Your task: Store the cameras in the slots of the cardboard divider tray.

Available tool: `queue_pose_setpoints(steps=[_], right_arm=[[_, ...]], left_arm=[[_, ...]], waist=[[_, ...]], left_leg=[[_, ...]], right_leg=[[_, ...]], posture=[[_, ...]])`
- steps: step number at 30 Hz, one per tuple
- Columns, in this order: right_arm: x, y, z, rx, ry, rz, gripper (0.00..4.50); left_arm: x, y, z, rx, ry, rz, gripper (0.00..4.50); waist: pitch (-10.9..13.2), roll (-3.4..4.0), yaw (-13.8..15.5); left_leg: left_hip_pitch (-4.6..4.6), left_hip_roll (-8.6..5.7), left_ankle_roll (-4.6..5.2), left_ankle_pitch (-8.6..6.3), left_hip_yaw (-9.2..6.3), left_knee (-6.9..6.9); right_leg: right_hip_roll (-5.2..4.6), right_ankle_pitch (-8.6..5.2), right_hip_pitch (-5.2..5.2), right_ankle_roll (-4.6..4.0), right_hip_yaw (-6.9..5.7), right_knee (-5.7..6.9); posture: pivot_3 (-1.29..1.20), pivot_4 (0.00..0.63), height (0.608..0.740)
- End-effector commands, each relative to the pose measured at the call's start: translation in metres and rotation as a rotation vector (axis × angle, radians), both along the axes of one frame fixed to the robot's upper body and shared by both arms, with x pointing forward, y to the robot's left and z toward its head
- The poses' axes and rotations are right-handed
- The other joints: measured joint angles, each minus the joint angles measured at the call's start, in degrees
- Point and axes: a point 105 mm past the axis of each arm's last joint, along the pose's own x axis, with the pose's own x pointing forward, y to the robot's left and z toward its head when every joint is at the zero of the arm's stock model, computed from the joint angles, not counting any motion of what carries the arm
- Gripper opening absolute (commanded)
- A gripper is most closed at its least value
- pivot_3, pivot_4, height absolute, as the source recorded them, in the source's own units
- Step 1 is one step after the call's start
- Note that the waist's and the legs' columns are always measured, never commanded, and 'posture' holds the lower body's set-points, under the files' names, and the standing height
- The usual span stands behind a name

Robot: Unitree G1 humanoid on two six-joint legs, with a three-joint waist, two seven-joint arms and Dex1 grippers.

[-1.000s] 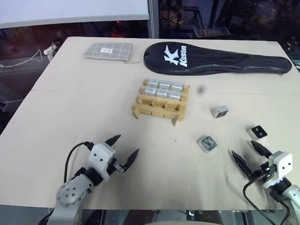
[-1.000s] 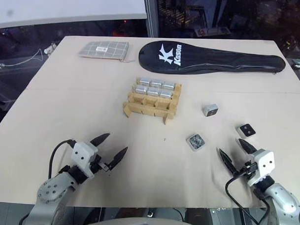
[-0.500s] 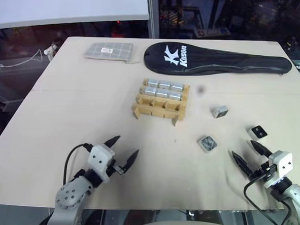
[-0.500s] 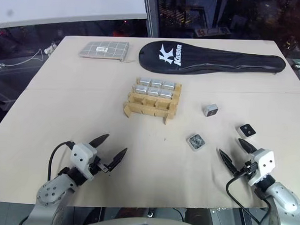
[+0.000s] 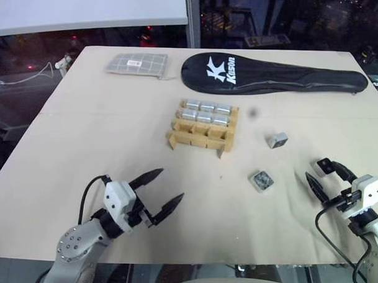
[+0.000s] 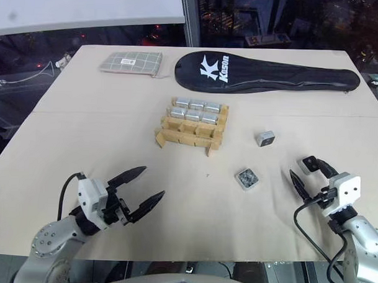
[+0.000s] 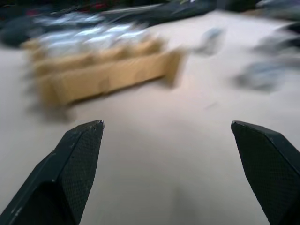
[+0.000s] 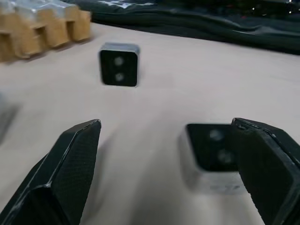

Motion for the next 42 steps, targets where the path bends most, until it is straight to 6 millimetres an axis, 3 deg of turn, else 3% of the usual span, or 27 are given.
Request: queue_pose_setpoints(steps=[1, 4, 8, 18, 20, 21, 24, 27, 31, 39, 42], right_arm=[[0.007, -0.016, 0.006, -0.015, 0.021, -0.032, 4.41], [0.015, -0.022, 0.005, -0.037, 0.062, -0.026, 4.41], [0.023, -0.028, 0.001, -0.034, 0.137, -0.027, 4.41], [0.03, -0.031, -0.002, -0.059, 0.189, -0.014, 4.41], [0.03, -0.031, -0.001, -0.06, 0.183, -0.011, 3.65], [0.029, -0.031, -0.001, -0.06, 0.182, -0.01, 3.06], [0.027, -0.031, -0.001, -0.059, 0.181, -0.009, 1.98], [0.027, -0.026, 0.004, -0.066, 0.139, 0.017, 1.98], [0.03, 0.005, 0.022, -0.143, 0.036, 0.146, 1.98], [0.025, 0.117, 0.067, -0.332, -0.204, 0.565, 1.98], [0.029, 0.168, 0.091, -0.406, -0.399, 0.717, 1.98]], left_arm=[[-0.011, -0.004, 0.033, 0.007, -0.04, -0.157, 4.5], [-0.017, -0.003, 0.05, 0.034, -0.021, -0.262, 4.5], [-0.025, 0.002, 0.058, 0.107, 0.015, -0.361, 4.5], [-0.024, 0.009, 0.067, 0.106, 0.027, -0.368, 4.5], [-0.024, 0.006, 0.066, 0.096, 0.032, -0.374, 4.5], [-0.024, 0.005, 0.066, 0.09, 0.032, -0.373, 4.5], [-0.024, 0.004, 0.066, 0.086, 0.031, -0.37, 4.5], [-0.023, 0.003, 0.066, 0.093, 0.034, -0.373, 4.5], [-0.019, 0.003, 0.069, 0.088, 0.029, -0.366, 4.5], [0.017, 0.004, 0.085, -0.024, 0.017, -0.192, 4.5], [0.029, -0.007, 0.095, -0.126, 0.011, -0.176, 4.5]], waist=[[0.0, 0.0, 0.0], [0.0, 0.06, 0.0], [0.0, 0.11, -0.1], [0.0, 0.11, -0.1], [0.0, 0.12, -0.1], [0.0, 0.12, -0.1], [0.0, 0.11, -0.1], [0.0, 0.11, -0.1], [0.0, 0.16, -0.2], [0.0, 0.15, -0.2], [0.1, 0.09, -0.2]], left_leg=[[0.0, 0.0, 0.0, 0.0, -0.01, 0.0], [0.01, 0.0, 0.01, 0.01, 0.03, 0.01], [0.03, 0.0, 0.02, 0.01, 0.11, 0.0], [-0.02, 0.01, 0.09, -0.04, 0.17, -0.03], [-0.02, 0.01, 0.09, -0.04, 0.16, -0.03], [-0.01, 0.01, 0.09, -0.04, 0.16, -0.03], [-0.02, 0.01, 0.09, -0.04, 0.17, -0.03], [-0.02, 0.01, 0.09, -0.04, 0.16, -0.03], [-0.02, 0.02, 0.09, -0.04, 0.16, -0.03], [-0.01, 0.14, 0.06, -0.03, 0.12, -0.02], [-0.04, 0.13, -0.17, 0.1, 0.12, 0.01]], right_leg=[[0.01, -0.04, 0.0, -0.08, -0.01, 0.01], [0.07, -0.06, 0.0, -0.17, 0.01, 0.03], [0.11, -0.05, 0.0, -0.17, 0.06, 0.03], [0.09, -0.01, 0.01, -0.13, 0.1, -0.18], [0.09, 0.0, 0.01, -0.11, 0.1, -0.19], [0.08, 0.0, 0.01, -0.11, 0.1, -0.19], [0.08, 0.04, 0.01, -0.05, 0.11, -0.19], [0.07, 0.04, 0.01, -0.05, 0.1, -0.2], [0.08, 0.04, 0.01, -0.05, 0.1, -0.2], [0.19, 0.1, 0.0, -0.04, 0.05, -0.19], [0.19, 0.12, -0.01, -0.03, 0.05, -0.2]], posture=[[0.0, 0.15, 0.74], [0.0, 0.15, 0.74], [0.0, 0.15, 0.74], [0.0, 0.15, 0.74], [0.0, 0.15, 0.74], [0.0, 0.15, 0.74], [0.0, 0.15, 0.74], [0.0, 0.15, 0.74], [0.0, 0.15, 0.74], [0.0, 0.15, 0.74], [0.0, 0.15, 0.74]])
